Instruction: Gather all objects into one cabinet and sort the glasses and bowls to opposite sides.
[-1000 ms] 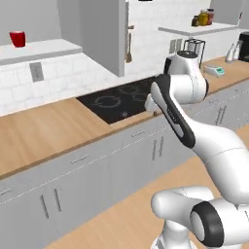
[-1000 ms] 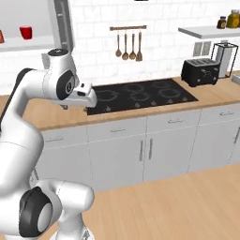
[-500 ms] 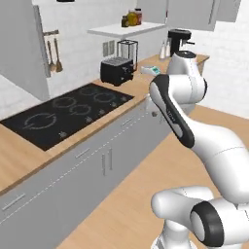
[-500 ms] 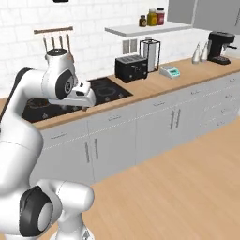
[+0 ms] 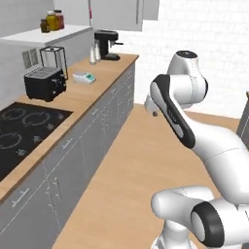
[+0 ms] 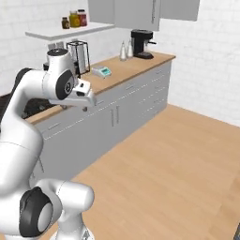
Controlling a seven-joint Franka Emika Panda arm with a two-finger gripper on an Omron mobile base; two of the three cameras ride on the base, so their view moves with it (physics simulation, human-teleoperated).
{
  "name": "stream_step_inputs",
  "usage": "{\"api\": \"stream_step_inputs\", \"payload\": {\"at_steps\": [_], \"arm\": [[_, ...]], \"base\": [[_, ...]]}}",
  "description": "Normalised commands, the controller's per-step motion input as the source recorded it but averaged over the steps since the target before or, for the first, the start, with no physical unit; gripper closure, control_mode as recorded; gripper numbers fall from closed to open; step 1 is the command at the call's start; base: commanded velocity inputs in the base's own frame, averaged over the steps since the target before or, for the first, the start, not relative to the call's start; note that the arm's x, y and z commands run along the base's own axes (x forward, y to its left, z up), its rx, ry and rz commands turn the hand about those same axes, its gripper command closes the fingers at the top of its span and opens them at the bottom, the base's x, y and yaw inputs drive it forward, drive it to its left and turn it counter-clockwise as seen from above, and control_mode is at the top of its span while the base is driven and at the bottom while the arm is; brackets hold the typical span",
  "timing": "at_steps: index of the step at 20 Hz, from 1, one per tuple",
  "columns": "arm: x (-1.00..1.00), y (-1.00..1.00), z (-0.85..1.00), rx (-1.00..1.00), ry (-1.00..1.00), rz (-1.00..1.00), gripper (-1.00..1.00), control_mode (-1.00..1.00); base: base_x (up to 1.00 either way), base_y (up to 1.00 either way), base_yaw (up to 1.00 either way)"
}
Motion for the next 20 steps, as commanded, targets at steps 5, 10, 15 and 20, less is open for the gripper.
{"api": "stream_step_inputs", "payload": {"at_steps": [5, 10, 15, 20], "arm": [[0.0, 0.0, 0.0, 0.0, 0.0, 0.0, -1.0, 1.0], [0.0, 0.0, 0.0, 0.0, 0.0, 0.0, -1.0, 1.0], [0.0, 0.0, 0.0, 0.0, 0.0, 0.0, -1.0, 1.0], [0.0, 0.0, 0.0, 0.0, 0.0, 0.0, -1.0, 1.0]], "base": [[1.0, 0.0, -0.27], [1.0, -0.03, -0.2], [1.0, -0.12, -0.16], [1.0, -0.23, -0.13]]}}
